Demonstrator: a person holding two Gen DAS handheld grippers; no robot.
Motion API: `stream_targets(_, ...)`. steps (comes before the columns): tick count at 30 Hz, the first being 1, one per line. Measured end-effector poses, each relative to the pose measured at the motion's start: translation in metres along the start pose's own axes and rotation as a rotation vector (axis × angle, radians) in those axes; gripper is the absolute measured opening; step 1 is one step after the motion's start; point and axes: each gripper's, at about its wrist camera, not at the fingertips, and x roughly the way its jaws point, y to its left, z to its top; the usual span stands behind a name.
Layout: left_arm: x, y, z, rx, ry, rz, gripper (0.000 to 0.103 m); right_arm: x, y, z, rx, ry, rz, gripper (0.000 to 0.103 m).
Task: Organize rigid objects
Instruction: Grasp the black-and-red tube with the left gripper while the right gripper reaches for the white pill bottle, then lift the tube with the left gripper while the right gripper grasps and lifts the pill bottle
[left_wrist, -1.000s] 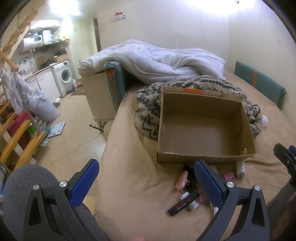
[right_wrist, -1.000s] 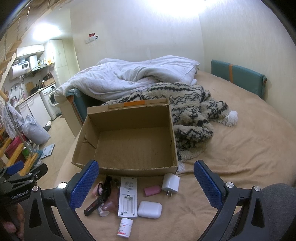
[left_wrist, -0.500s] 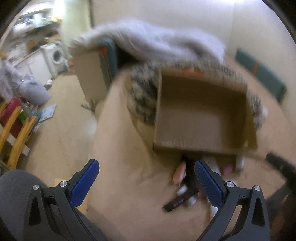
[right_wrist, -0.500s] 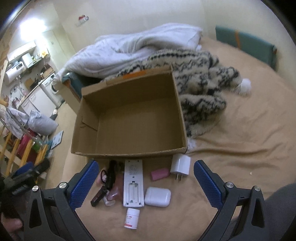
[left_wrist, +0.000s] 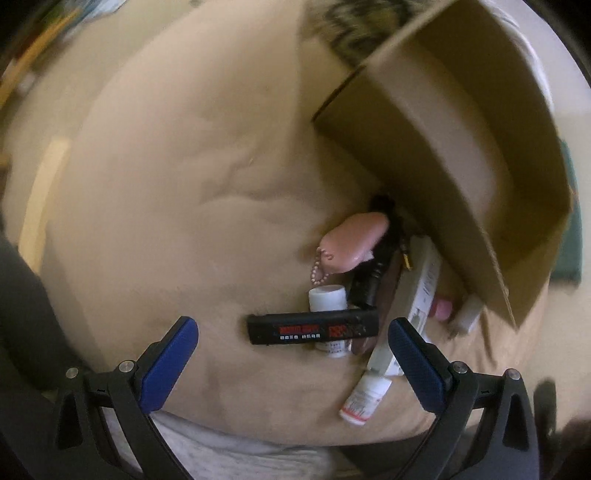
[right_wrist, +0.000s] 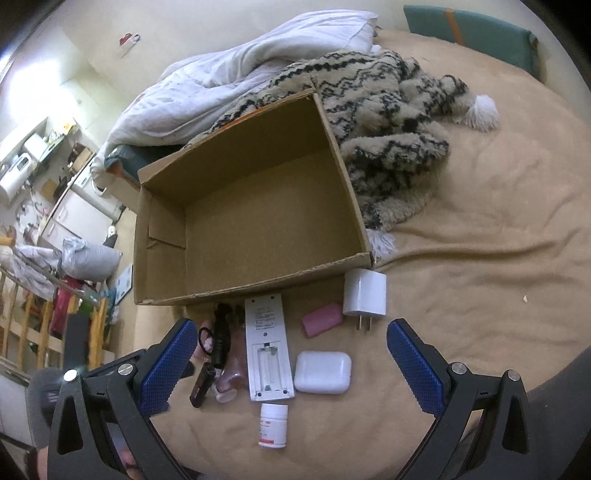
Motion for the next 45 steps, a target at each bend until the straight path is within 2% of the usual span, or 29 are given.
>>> stream_targets(2, 0.007, -0.001, -0.002, -0.027, 0.016, -0.012, 0.103, 0.002, -0.004, 0.001, 0.018, 0.007, 0.007, 0.103)
stream_targets(8, 0.020, -0.011, -0.001, -0.025, -0.002, 0.026, 0.101, 0.009, -0.008, 0.002, 0.042, 0.036, 0.016, 0.103)
stream_targets(10, 0.019, -0.009, -0.002, -0.045, -0.019, 0.020, 0.079, 0.010, -0.008, 0.001, 0.039, 0.040, 0.012, 0.103)
stream_targets(17, 0.007, -0.018, 0.001, 0.043, -0.043, 0.055, 0.079, 0.018, -0.010, -0.001, 0.051, 0.079, 0.014, 0.103)
stream_targets(21, -0.013, -0.021, 0.007, 0.139, -0.086, 0.106, 0.079, 0.030, -0.006, -0.006, 0.040, 0.163, 0.055, 0.103)
stream_targets(25, -0.031, -0.022, 0.015, 0.244, -0.126, 0.178, 0.079, 0.056, 0.002, -0.021, 0.043, 0.339, 0.156, 0.103)
stream_targets(27, -0.035, -0.025, 0.017, 0.314, -0.140, 0.228, 0.079, 0.073, 0.007, -0.033, 0.047, 0.451, 0.184, 0.086)
stream_targets(29, -0.040, -0.026, 0.017, 0.364, -0.155, 0.258, 0.079, 0.087, 0.011, -0.044, 0.037, 0.520, 0.160, 0.080)
stream_targets(32, -0.040, -0.024, 0.013, 0.384, -0.159, 0.262, 0.079, 0.102, 0.017, -0.054, 0.006, 0.565, 0.108, 0.065)
stream_targets(33, -0.040, -0.025, 0.012, 0.392, -0.163, 0.263, 0.079, 0.105, 0.019, -0.057, -0.006, 0.576, 0.096, 0.063)
stream_targets(38, -0.016, -0.034, -0.012, 0.419, -0.158, 0.264, 0.079, 0.115, 0.031, -0.067, -0.083, 0.603, 0.047, 0.062)
stream_targets(40, -0.016, -0.031, -0.016, 0.431, -0.164, 0.276, 0.079, 0.116, 0.032, -0.068, -0.096, 0.596, 0.016, 0.050)
stream_targets(42, -0.014, -0.034, -0.020, 0.441, -0.169, 0.282, 0.079, 0.112, 0.032, -0.066, -0.094, 0.588, 0.017, 0.028)
stream_targets(45, -0.018, -0.038, -0.027, 0.454, -0.188, 0.287, 0.079, 0.102, 0.035, -0.064, -0.096, 0.560, 0.055, 0.028)
